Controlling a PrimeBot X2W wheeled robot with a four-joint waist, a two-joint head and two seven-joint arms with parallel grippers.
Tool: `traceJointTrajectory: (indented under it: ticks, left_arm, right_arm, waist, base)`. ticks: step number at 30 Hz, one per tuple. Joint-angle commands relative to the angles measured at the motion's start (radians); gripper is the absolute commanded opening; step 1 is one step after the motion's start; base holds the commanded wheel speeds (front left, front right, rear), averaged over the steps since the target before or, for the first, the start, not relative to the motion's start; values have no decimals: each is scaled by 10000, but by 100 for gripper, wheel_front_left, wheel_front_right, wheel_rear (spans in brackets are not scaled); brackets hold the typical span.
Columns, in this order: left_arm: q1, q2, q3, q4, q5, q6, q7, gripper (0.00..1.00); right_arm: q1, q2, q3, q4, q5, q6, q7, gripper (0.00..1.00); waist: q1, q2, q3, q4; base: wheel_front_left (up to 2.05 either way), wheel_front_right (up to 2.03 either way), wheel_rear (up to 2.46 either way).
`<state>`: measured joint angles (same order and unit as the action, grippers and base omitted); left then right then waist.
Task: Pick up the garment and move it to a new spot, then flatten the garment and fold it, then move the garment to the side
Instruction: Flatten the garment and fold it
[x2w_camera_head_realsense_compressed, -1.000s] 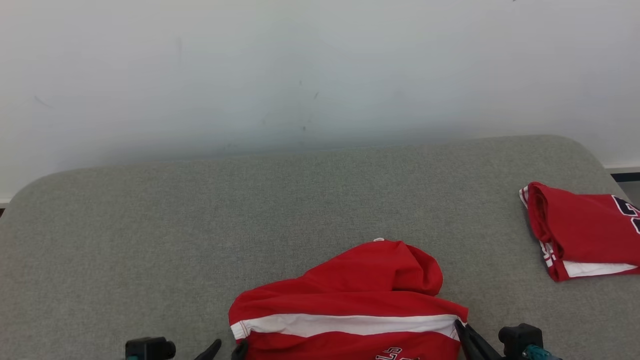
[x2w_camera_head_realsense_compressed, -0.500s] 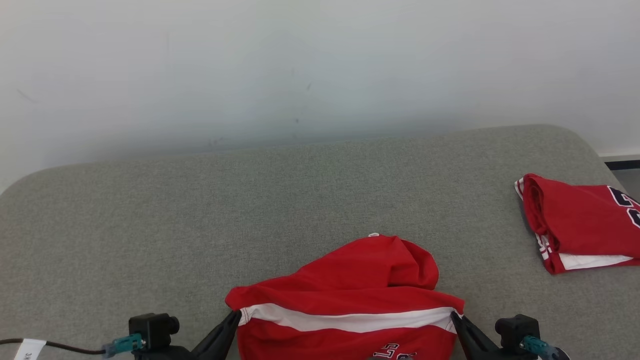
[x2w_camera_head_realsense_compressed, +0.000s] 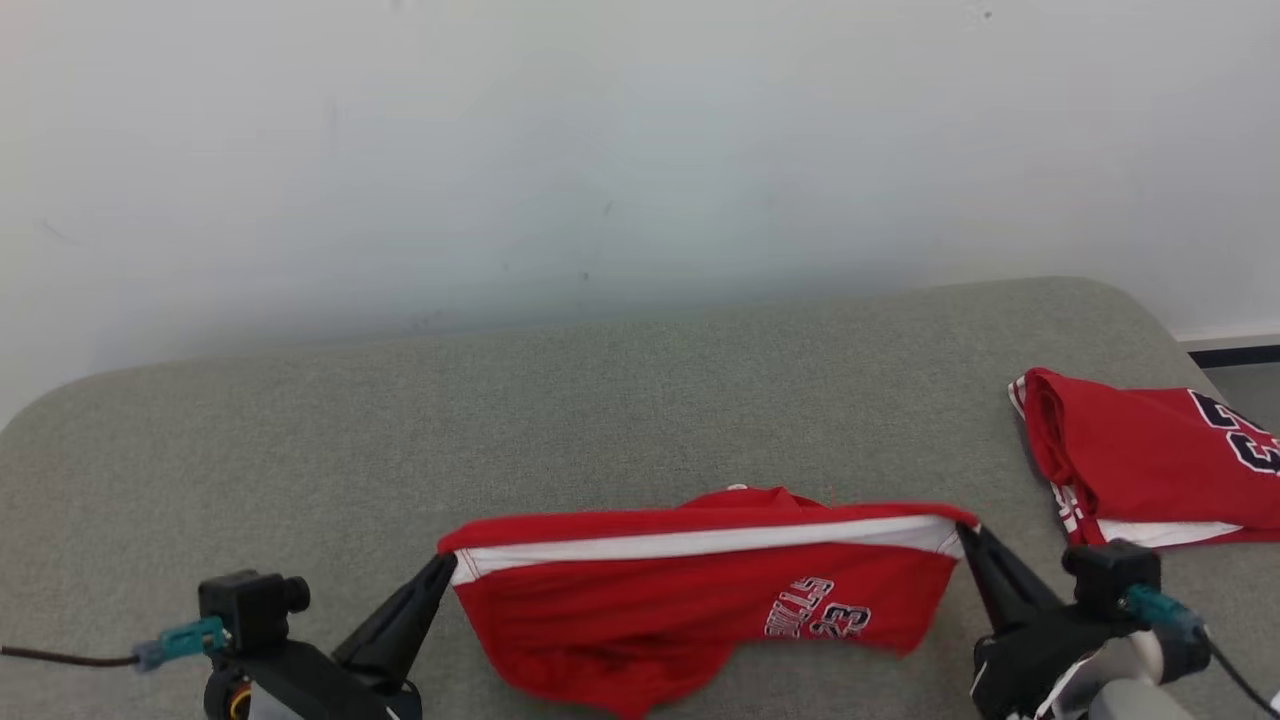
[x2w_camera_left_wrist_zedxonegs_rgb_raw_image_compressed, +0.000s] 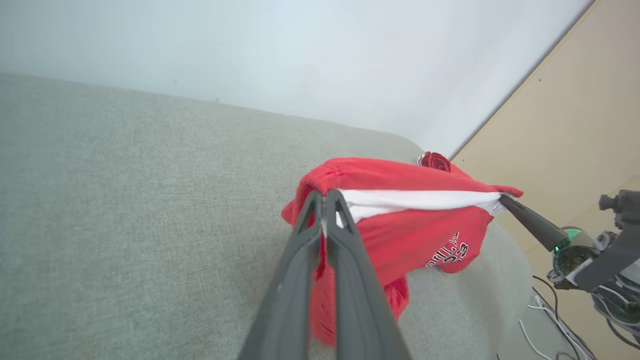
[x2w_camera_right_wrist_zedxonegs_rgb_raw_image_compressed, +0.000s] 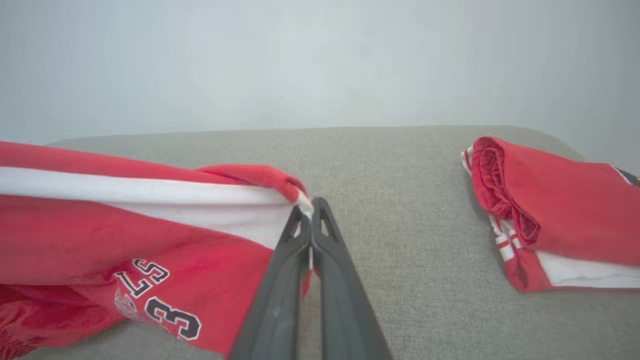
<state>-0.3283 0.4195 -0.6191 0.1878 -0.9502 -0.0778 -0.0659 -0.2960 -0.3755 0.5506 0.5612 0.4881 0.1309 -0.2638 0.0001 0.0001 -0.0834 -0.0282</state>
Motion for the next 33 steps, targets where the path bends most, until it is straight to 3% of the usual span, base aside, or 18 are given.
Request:
traceJointTrajectory:
  ticks: [1, 8, 16, 22, 33]
  left_arm:
    - [-141, 167, 113, -156, -78, -45, -29, 0]
    - [-793, 521, 810, -1383, -1066, -258, 283, 0]
    - [-2544, 1023, 1588, -2967, -2290, -446, 1191, 0]
    - [-3861, 1300, 1892, -3365, -2462, -442, 1820, 0]
    - [-5166, 938, 1429, -3028, -3189, -480, 2944, 0]
  right_arm:
    - [-177, -221, -17, -133, 129, -3, -1, 0]
    - [-1054, -1184, -43, -1292, 982, -8, 338, 0]
    - [-2610, -2496, -117, -3685, 2103, -7, 1498, 0]
    - [-3724, -3227, -462, -4847, 3017, -7, 2313, 0]
    - [-4214, -3813, -1295, -5520, 4701, -7, 4100, 0]
  waist:
    - [-1, -1, -99, -39]
    - [-1, -1, -328, -90]
    - [-1, -1, -475, -176]
    - [-1, -1, -542, -174]
    - [-1, -1, -390, -119]
  base:
    - [0, 0, 0]
    - [0, 0, 0]
    - [0, 0, 0]
    - [0, 0, 0]
    - [0, 0, 0]
